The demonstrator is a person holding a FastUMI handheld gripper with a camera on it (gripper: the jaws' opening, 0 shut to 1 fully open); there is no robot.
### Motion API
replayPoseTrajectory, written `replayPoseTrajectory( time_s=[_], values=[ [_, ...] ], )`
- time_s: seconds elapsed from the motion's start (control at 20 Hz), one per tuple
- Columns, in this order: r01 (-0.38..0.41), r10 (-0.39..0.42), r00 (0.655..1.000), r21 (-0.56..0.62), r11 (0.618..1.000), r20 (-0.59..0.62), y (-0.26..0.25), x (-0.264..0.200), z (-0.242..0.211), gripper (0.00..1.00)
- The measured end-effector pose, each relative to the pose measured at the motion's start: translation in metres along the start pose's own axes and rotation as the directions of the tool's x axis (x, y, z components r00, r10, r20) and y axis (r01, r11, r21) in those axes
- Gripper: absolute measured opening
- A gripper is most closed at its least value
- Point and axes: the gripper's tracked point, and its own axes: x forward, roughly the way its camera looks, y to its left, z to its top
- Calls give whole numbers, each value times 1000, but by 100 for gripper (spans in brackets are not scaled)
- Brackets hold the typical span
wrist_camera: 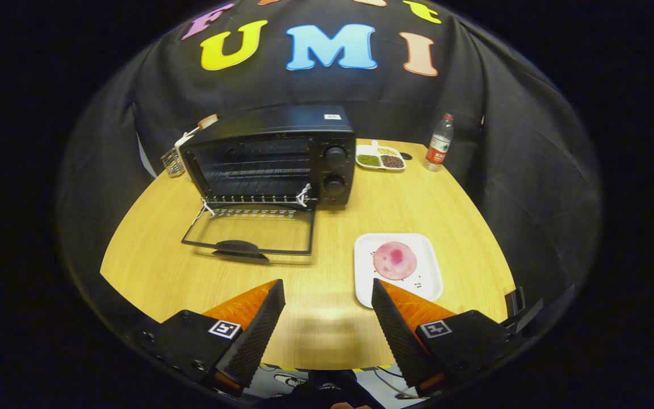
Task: Open the toaster oven, put the food inside, and close the toaster oven door.
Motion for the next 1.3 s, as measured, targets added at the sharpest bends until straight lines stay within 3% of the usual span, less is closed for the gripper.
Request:
replayPoseTrajectory(
  time_s=[0.3, 0.85, 1.3],
  values=[
    [13, -13, 1000, -9, 1000, -23, -60, 20, 8, 98],
    [-87, 81, 983, -26, 996, -163, -151, 77, 2, 97],
    [-103, 96, 945, -6, 995, -311, -182, 119, -28, 97]
  ],
)
